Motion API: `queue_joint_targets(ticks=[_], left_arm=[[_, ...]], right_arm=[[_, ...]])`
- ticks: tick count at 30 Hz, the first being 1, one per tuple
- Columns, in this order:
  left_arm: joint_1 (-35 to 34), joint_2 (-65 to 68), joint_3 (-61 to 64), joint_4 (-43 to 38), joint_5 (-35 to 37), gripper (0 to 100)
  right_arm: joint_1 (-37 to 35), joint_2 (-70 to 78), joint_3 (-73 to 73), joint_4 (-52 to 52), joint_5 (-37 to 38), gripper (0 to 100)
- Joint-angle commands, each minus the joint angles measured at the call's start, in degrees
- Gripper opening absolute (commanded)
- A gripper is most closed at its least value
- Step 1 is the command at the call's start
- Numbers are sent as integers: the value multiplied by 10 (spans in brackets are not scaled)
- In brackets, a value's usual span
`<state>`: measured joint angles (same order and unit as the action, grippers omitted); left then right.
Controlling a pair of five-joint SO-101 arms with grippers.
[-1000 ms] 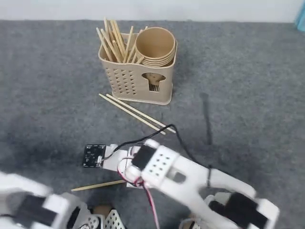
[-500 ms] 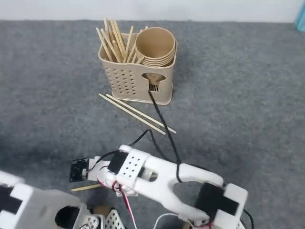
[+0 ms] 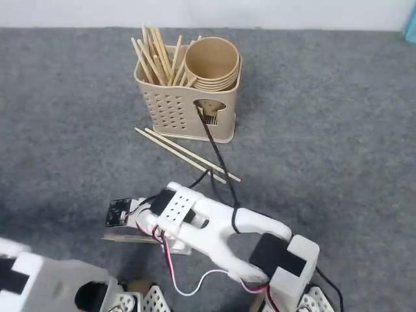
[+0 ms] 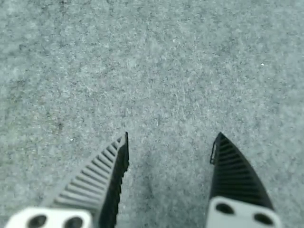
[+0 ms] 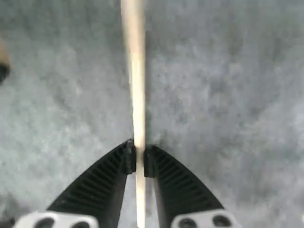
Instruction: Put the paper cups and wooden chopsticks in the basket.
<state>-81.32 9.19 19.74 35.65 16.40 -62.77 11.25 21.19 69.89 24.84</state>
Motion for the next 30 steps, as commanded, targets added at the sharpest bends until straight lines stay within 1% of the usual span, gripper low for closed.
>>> queue_joint_targets(ticks=[1, 4, 6, 10, 13, 16, 20, 23, 26, 30], left_arm=[[-4, -4, -24, -15, -6, 262], [2, -10, -28, 18, -6, 262], [17, -18, -36, 55, -6, 261], [74, -64, -45, 137, -5, 261], [132, -120, -37, 184, -5, 261], [199, -182, -4, 221, -4, 261], [298, -279, 91, 230, -4, 261], [377, -360, 178, 229, -4, 261], [460, -438, 263, 223, -5, 261], [565, -519, 351, 221, -4, 261]], right_arm=[[16, -102, -21, 61, 7, 8], [42, -176, -19, 123, 6, 8], [76, -227, -19, 158, 6, 8], [165, -320, -16, 218, 6, 8], [228, -385, 25, 232, 5, 8], [285, -437, 83, 228, -31, 8], [369, -503, 160, 213, -77, 8], [455, -549, 205, 196, -84, 8], [556, -586, 234, 173, -84, 8], [677, -604, 256, 135, -84, 8]])
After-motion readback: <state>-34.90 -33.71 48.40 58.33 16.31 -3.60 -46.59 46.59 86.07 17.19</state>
